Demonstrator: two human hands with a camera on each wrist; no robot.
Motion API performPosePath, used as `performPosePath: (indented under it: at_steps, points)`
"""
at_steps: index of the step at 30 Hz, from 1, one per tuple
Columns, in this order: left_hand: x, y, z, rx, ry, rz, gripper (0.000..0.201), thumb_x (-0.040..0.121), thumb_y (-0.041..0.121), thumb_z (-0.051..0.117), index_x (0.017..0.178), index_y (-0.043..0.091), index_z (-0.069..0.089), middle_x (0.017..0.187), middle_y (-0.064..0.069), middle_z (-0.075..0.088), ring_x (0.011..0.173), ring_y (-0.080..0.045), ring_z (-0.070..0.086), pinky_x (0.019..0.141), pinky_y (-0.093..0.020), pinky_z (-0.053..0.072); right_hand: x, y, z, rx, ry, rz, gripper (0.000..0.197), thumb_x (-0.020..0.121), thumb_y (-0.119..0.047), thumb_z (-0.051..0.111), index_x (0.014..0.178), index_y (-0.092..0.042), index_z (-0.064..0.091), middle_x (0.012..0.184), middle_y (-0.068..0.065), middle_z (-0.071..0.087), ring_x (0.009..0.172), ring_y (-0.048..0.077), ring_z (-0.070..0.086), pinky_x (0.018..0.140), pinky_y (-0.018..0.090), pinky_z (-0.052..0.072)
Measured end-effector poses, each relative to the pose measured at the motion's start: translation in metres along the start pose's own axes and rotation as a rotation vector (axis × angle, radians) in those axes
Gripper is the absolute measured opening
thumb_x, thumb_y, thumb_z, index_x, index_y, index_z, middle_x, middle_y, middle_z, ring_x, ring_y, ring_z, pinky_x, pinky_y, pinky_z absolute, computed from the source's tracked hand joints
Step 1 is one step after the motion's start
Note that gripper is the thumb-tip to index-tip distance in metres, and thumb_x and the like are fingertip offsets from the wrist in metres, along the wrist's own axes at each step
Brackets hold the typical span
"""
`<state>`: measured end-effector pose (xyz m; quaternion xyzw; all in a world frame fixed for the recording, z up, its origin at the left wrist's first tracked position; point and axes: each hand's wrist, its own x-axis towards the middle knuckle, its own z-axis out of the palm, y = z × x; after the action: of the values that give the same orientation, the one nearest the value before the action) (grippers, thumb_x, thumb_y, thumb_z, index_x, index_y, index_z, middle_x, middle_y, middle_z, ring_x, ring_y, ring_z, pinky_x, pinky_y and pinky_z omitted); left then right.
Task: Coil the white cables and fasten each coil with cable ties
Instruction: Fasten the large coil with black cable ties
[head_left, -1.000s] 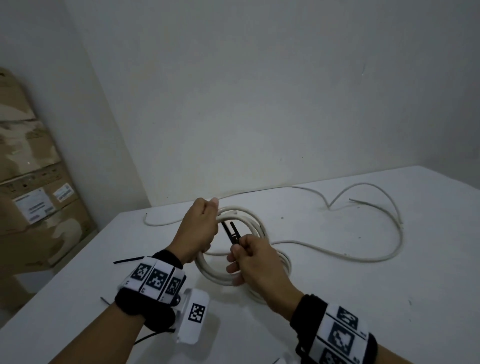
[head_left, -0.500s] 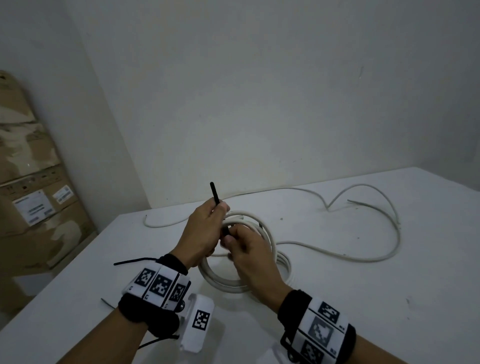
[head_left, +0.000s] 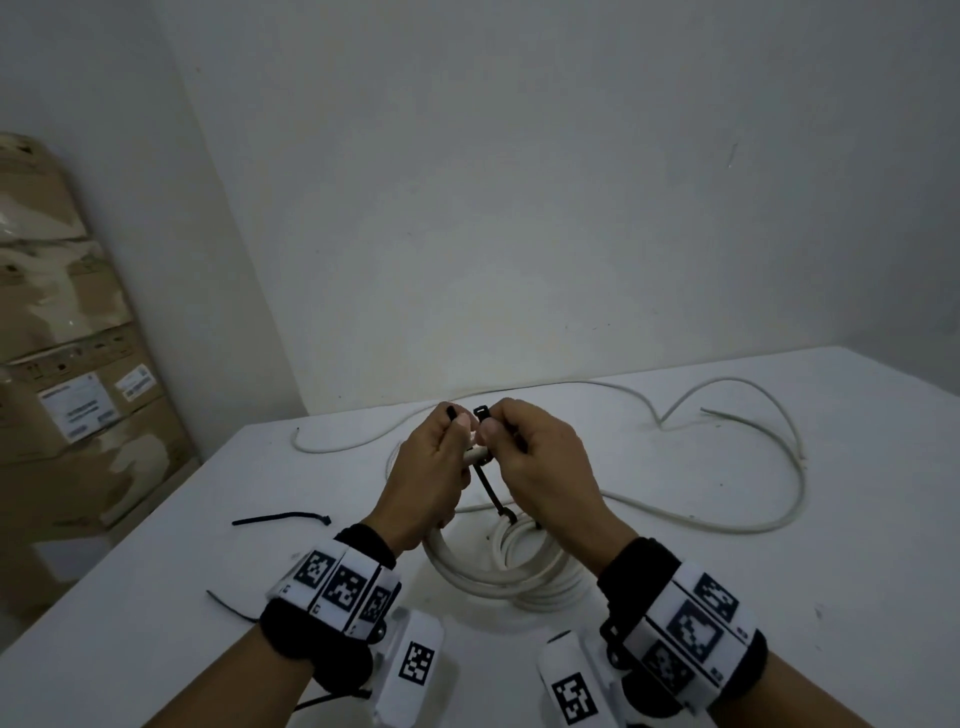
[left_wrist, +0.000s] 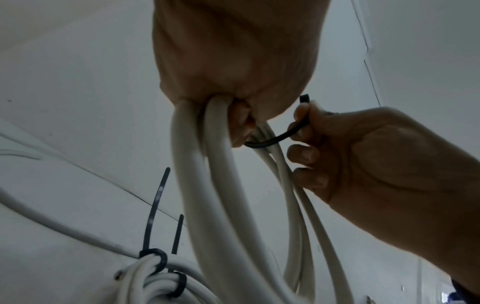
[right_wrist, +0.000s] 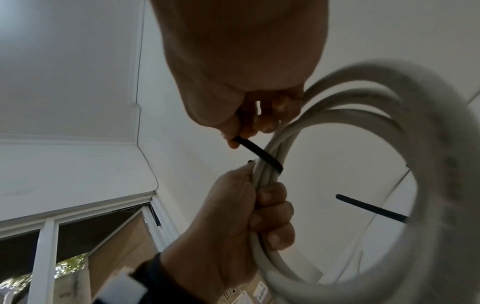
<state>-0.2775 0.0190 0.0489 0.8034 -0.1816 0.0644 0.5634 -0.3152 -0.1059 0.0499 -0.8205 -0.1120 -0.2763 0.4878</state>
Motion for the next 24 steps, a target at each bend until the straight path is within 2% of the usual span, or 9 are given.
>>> performPosePath:
  at_steps: [3,5,8,11,14,17,19,21,24]
  points:
    - [-0.003,-0.006,0.002,0.038,-0.007,0.043,0.028,0.102,0.031,0.037,0.092,0.012,0.054,0.063,-0.001,0.050,0.043,-0.007,0.039,0.039,-0.018,0.030,0.002,0.006,-0.001,0.069,-0.053,0.051,0.019,0.094,-0.019,0.052,0.077,-0.014,0.059,0.062,-0.009,0.051,0.058,0.006,0.045,0.060,0.025,0.036]
    - [-0.003,-0.010,0.004,0.100,0.001,0.085,0.028,0.102,0.030,0.037,0.088,0.013,0.055,0.065,-0.004,0.052,0.049,-0.012,0.040,0.045,-0.022,0.033,0.002,0.010,-0.003,0.069,-0.091,0.065,0.020,0.094,-0.020,0.051,0.077,-0.015,0.060,0.061,-0.008,0.053,0.056,0.007,0.045,0.060,0.026,0.040]
    - [-0.003,-0.012,0.005,0.200,0.021,0.144,0.026,0.101,0.021,0.039,0.084,0.016,0.058,0.063,-0.007,0.055,0.051,-0.011,0.042,0.048,-0.020,0.035,0.004,0.012,-0.004,0.099,-0.130,0.087,0.021,0.094,-0.024,0.051,0.076,-0.019,0.062,0.064,-0.008,0.057,0.060,0.012,0.052,0.072,0.039,0.054]
    - [-0.002,-0.011,0.004,0.291,0.028,0.188,0.025,0.100,0.021,0.040,0.085,0.021,0.060,0.068,-0.012,0.063,0.050,-0.010,0.044,0.048,-0.019,0.035,0.005,0.012,-0.004,0.246,-0.130,0.114,0.021,0.084,-0.033,0.050,0.068,-0.026,0.061,0.065,-0.009,0.063,0.072,0.017,0.064,0.081,0.052,0.054]
    - [-0.001,-0.011,0.004,0.341,0.020,0.210,0.023,0.100,0.022,0.041,0.087,0.024,0.060,0.070,-0.014,0.066,0.049,-0.013,0.045,0.047,-0.023,0.034,0.006,0.013,-0.004,0.289,-0.135,0.117,0.021,0.083,-0.032,0.050,0.066,-0.026,0.061,0.066,-0.008,0.064,0.072,0.016,0.063,0.082,0.053,0.053]
    - [-0.004,-0.011,0.005,0.374,0.010,0.238,0.023,0.101,0.025,0.041,0.092,0.021,0.062,0.068,-0.014,0.066,0.044,-0.010,0.042,0.045,-0.021,0.033,0.006,0.016,-0.004,0.301,-0.134,0.133,0.024,0.092,-0.022,0.051,0.072,-0.017,0.062,0.069,-0.005,0.064,0.071,0.014,0.064,0.083,0.053,0.053]
    - [-0.005,-0.012,0.006,0.372,0.012,0.249,0.025,0.101,0.027,0.040,0.093,0.016,0.062,0.065,-0.014,0.064,0.042,-0.009,0.040,0.043,-0.018,0.032,0.006,0.017,-0.003,0.303,-0.137,0.160,0.026,0.094,-0.019,0.050,0.071,-0.015,0.062,0.068,-0.002,0.065,0.073,0.017,0.066,0.084,0.052,0.053]
    - [-0.007,-0.013,0.006,0.377,0.018,0.255,0.025,0.101,0.029,0.040,0.090,0.017,0.059,0.062,-0.010,0.061,0.042,-0.009,0.040,0.043,-0.018,0.031,0.005,0.017,-0.003,0.299,-0.155,0.191,0.029,0.095,-0.019,0.050,0.068,-0.017,0.061,0.067,0.000,0.066,0.077,0.023,0.068,0.086,0.052,0.052]
    - [-0.007,-0.014,0.007,0.402,0.013,0.261,0.024,0.101,0.030,0.040,0.085,0.025,0.056,0.065,-0.006,0.063,0.050,-0.016,0.047,0.049,-0.027,0.037,0.005,0.016,-0.005,0.273,-0.199,0.229,0.033,0.095,-0.020,0.050,0.064,-0.015,0.061,0.066,0.000,0.065,0.072,0.018,0.066,0.088,0.050,0.053]
